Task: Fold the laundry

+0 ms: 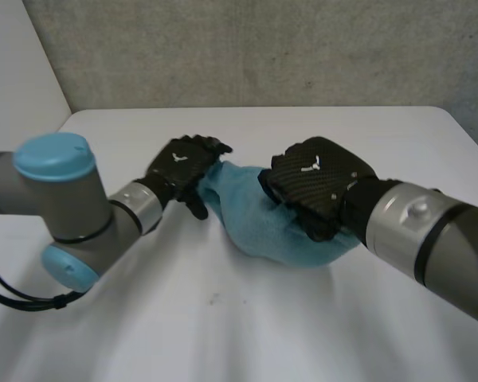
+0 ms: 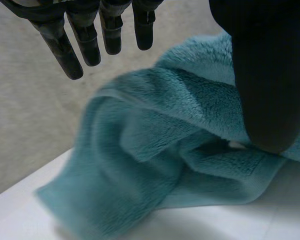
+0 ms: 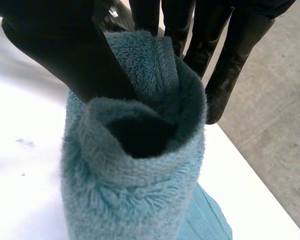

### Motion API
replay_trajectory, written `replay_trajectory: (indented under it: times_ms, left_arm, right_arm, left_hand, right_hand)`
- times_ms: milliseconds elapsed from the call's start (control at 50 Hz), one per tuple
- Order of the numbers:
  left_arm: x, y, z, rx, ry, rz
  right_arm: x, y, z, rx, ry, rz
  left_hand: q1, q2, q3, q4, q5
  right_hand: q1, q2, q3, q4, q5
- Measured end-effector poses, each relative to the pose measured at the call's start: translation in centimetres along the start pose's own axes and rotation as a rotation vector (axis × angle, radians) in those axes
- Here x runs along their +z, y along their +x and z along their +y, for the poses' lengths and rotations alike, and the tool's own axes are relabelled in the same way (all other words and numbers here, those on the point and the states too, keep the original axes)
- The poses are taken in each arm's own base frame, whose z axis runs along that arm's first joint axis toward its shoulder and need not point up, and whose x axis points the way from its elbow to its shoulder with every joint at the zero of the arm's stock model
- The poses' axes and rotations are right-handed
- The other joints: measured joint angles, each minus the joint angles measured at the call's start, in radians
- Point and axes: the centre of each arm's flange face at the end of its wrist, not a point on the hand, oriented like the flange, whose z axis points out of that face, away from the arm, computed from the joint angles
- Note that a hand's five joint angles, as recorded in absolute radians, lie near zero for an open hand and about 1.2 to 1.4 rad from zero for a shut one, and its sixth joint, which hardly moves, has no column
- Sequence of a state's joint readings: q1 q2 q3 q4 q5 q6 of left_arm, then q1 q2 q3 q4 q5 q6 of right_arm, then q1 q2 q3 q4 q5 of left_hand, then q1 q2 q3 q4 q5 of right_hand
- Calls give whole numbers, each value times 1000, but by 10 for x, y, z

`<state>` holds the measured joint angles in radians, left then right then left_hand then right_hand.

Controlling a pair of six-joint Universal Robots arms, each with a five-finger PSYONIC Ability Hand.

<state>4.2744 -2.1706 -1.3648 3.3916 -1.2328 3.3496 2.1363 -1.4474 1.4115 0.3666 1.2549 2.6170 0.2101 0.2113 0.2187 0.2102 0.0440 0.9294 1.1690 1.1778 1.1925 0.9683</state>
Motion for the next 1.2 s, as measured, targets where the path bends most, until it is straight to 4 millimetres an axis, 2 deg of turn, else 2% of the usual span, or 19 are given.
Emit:
replay_trajectory:
  times_ms: [100, 160, 180, 200, 240, 340, 360, 440, 520, 580, 720, 800, 860, 900, 940, 1020, 1120, 1160, 1200]
  left_arm:
    - [16, 10, 14, 16, 28, 30]
    - [26, 9, 16, 29, 57, 16]
    - [29, 8, 16, 33, 66, 7]
    - [32, 5, 14, 39, 82, -11]
    - [38, -1, 8, 49, 115, -54]
    - [41, -18, -22, 72, 215, -175]
    - [37, -25, -42, 81, 272, -226]
    - [20, -33, -85, 94, 382, -292]
    - [-3, -33, -114, 101, 441, -321]
    - [-19, -29, -118, 96, 433, -335]
    - [-53, -8, -81, 58, 272, -361]
    - [-89, 28, -28, 30, 40, -317]
    - [-107, 48, -6, 26, -74, -267]
    - [-118, 59, 5, 26, -140, -234]
    - [-132, 72, 15, 29, -225, -188]
    - [-144, 79, 15, 35, -289, -154]
    - [-147, 71, -8, 34, -267, -168]
    - [-142, 58, -27, 29, -212, -209]
    - [-138, 45, -42, 24, -165, -244]
  right_arm:
    - [-10, -7, 3, -35, 6, -25]
    - [-12, -7, 4, -49, 8, -27]
    - [-12, -7, 5, -51, 7, -24]
    - [-12, -5, 5, -54, 7, -17]
    - [-8, 2, 6, -56, 3, 9]
    - [13, 38, 10, -51, -1, 142]
    - [26, 61, 9, -49, 17, 238]
    - [47, 105, -6, -35, 125, 451]
    - [58, 129, -30, 11, 309, 597]
    - [62, 133, -41, 47, 416, 638]
    - [71, 120, -27, 102, 435, 614]
    - [78, 88, 25, 112, 199, 503]
    - [79, 66, 54, 92, 39, 413]
    - [78, 52, 70, 73, -55, 350]
    - [73, 32, 90, 44, -175, 256]
    - [65, 16, 104, 16, -269, 169]
    - [51, 9, 102, 2, -286, 119]
    - [42, 9, 94, 1, -260, 111]
    - [35, 10, 87, 1, -230, 109]
  left_hand:
    - [104, 96, 82, 88, 84]
    - [613, 531, 520, 534, 517]
    - [613, 531, 520, 534, 517]
    - [882, 808, 795, 809, 780]
    - [896, 942, 927, 941, 858]
    - [896, 977, 961, 974, 858]
    - [896, 979, 963, 977, 858]
    - [896, 981, 965, 977, 858]
    - [896, 982, 965, 978, 858]
    - [896, 982, 965, 981, 858]
    - [896, 982, 966, 981, 858]
    - [896, 979, 965, 980, 858]
    - [773, 752, 760, 767, 758]
    - [773, 752, 760, 767, 758]
    - [420, 440, 442, 444, 431]
    - [364, 361, 359, 363, 347]
    - [261, 258, 256, 253, 239]
    - [254, 247, 241, 237, 223]
    - [250, 237, 231, 227, 214]
  right_hand:
    - [0, 0, 0, 0, 0]
    - [0, 0, 0, 0, 0]
    - [0, 0, 0, 0, 0]
    - [0, 0, 0, 0, 0]
    - [0, 0, 0, 0, 0]
    - [0, 0, 0, 0, 0]
    - [0, 0, 0, 0, 0]
    - [1, 0, 0, 0, 0]
    - [1, 0, 0, 0, 0]
    - [10, 0, 0, 0, 0]
    - [10, 0, 0, 0, 0]
    - [10, 0, 2, 0, 0]
    - [10, 0, 3, 0, 0]
    - [10, 0, 3, 0, 0]
    - [10, 0, 3, 0, 0]
    - [10, 0, 3, 0, 0]
    - [-69, -182, -175, -189, -138]
    - [-318, -467, -462, -477, -419]
    - [-417, -581, -582, -598, -543]
